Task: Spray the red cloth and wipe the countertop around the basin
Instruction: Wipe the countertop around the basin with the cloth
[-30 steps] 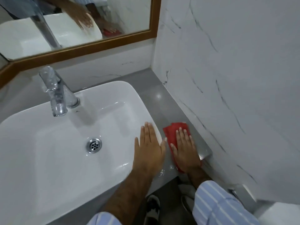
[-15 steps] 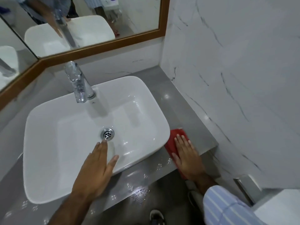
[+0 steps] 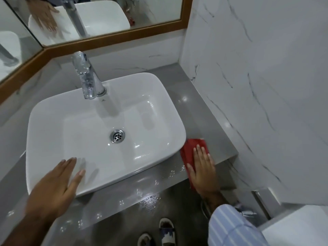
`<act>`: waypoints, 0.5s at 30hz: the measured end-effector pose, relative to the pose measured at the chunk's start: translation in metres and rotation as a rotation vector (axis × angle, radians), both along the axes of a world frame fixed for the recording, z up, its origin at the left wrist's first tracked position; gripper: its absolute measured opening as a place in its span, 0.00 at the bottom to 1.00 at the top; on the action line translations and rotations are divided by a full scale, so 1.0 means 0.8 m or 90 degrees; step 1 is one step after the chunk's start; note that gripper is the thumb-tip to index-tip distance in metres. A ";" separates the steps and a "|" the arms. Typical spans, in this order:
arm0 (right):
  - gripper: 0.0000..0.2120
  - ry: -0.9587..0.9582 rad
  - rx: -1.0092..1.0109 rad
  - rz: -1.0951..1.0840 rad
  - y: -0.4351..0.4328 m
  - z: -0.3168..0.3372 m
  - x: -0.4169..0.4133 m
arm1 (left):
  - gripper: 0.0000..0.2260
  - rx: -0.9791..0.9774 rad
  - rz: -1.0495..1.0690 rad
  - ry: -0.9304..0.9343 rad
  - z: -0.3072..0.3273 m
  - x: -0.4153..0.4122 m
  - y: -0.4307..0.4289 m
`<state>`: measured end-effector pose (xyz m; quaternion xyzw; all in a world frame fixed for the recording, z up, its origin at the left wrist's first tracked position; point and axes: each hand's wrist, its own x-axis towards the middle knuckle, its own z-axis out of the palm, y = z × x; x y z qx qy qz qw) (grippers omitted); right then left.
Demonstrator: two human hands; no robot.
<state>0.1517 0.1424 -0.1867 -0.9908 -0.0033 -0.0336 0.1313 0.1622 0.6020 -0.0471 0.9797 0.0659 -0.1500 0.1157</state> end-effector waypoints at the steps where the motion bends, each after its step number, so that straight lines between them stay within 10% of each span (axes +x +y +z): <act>1: 0.33 0.009 -0.006 0.029 -0.019 0.003 0.003 | 0.46 0.005 0.000 -0.002 0.002 -0.001 -0.002; 10: 0.32 -0.008 0.001 -0.215 -0.064 0.010 0.031 | 0.44 0.048 -0.022 -0.026 -0.001 -0.002 -0.005; 15: 0.33 0.042 -0.017 0.146 -0.029 -0.002 -0.002 | 0.44 0.046 -0.022 -0.027 0.000 -0.002 -0.006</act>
